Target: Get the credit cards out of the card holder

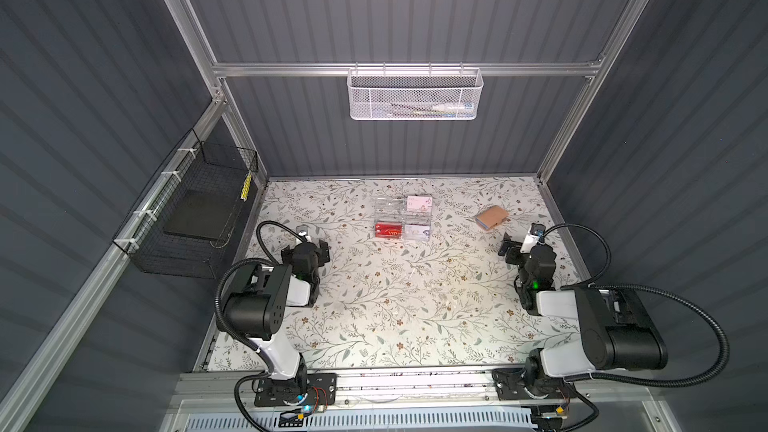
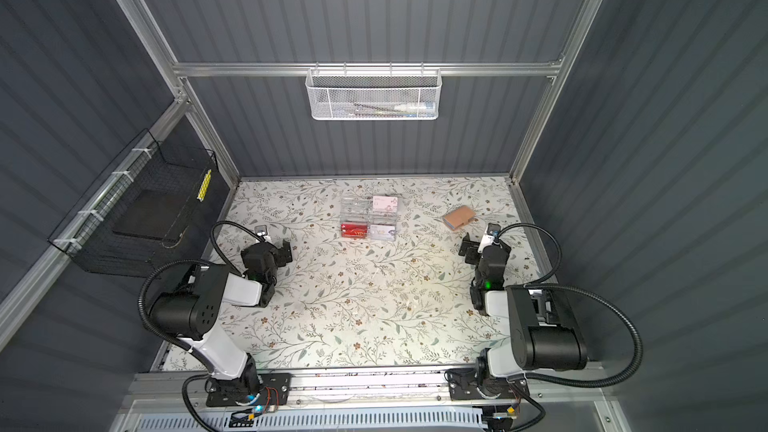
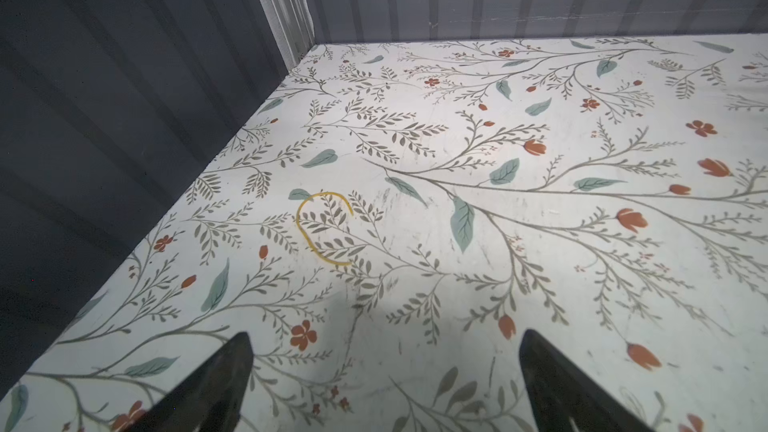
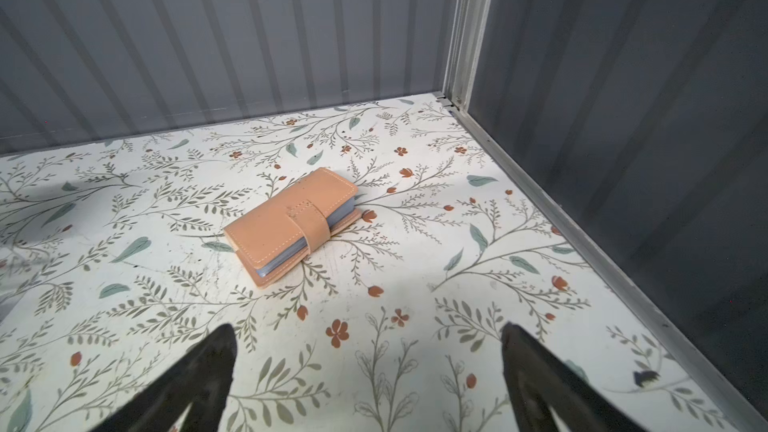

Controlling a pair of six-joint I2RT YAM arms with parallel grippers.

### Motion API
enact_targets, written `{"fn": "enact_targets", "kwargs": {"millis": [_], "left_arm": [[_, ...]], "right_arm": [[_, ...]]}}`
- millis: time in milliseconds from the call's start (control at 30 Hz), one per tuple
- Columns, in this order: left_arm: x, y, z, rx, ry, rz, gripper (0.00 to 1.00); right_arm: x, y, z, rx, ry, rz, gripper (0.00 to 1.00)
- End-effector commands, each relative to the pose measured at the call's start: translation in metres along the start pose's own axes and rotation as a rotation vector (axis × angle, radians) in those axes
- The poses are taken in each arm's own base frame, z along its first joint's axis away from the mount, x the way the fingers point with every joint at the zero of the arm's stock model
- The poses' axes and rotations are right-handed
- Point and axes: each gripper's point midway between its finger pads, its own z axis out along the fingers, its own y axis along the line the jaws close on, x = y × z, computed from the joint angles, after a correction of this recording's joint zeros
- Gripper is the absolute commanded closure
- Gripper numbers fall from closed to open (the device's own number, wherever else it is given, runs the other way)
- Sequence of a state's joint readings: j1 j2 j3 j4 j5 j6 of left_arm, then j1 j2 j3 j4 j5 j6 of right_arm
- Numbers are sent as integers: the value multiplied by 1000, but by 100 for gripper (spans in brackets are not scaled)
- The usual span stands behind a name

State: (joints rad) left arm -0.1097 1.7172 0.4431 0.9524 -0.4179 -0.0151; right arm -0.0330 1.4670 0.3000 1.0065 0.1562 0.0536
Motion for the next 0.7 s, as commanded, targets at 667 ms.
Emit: {"fn": "enact_targets", "kwargs": {"millis": [667], "left_arm": [[-7,2,1,-9,-26,-17,0]], "right_arm": [[-6,4,2,-23,-9,14,1]]}}
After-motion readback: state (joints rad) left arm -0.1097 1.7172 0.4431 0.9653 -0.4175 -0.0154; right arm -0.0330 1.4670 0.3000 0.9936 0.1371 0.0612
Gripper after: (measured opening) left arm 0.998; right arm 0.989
